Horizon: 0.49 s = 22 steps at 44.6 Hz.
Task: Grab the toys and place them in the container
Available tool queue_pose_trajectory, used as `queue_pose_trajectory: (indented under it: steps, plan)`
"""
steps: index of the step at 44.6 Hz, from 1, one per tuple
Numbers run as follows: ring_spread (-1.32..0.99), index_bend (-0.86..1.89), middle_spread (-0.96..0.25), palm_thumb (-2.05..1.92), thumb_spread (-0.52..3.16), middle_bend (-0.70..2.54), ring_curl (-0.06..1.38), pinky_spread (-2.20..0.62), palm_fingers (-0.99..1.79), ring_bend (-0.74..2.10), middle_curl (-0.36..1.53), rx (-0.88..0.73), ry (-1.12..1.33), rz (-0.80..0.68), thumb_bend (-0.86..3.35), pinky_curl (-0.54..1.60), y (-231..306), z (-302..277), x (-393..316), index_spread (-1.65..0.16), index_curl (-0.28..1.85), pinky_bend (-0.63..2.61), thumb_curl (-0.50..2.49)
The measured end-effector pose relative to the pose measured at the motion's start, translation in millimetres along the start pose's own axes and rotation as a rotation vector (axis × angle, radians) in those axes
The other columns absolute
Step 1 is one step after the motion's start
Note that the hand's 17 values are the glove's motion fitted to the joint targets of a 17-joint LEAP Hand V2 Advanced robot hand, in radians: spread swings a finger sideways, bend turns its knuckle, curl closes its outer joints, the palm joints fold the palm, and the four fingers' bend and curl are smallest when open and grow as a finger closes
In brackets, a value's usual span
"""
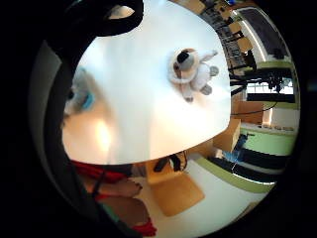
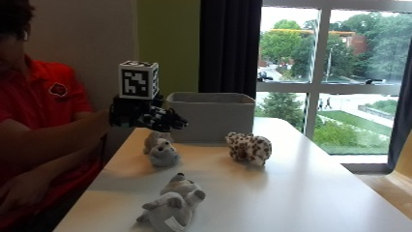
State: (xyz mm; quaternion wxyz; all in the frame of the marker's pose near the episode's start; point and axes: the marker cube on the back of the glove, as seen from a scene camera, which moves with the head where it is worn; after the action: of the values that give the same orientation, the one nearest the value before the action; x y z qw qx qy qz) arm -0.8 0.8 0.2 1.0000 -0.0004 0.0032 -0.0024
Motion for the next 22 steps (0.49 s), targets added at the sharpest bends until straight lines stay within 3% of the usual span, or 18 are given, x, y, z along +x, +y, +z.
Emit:
queue_pose_trajectory:
  steps: [9,22]
  plan:
    - [-0.13,0.25,-0.1,-0.11,0.79,0.21,0.04,-0.02,0.17,0.17,0.1,0.014,0.021,0.025,-0.08,0.16,-0.2,0.4,0.9,-0.29,0.13,0.45,0.04]
    - [-0.18,0.24,-0.13,-0.12,0.99,0.21,0.07,-0.02,0.15,0.19,0.17,0.053,-0.011,-0.023,-0.08,0.22,2.5,2.9,-2.1,-0.36,0.2,0.48,0.08]
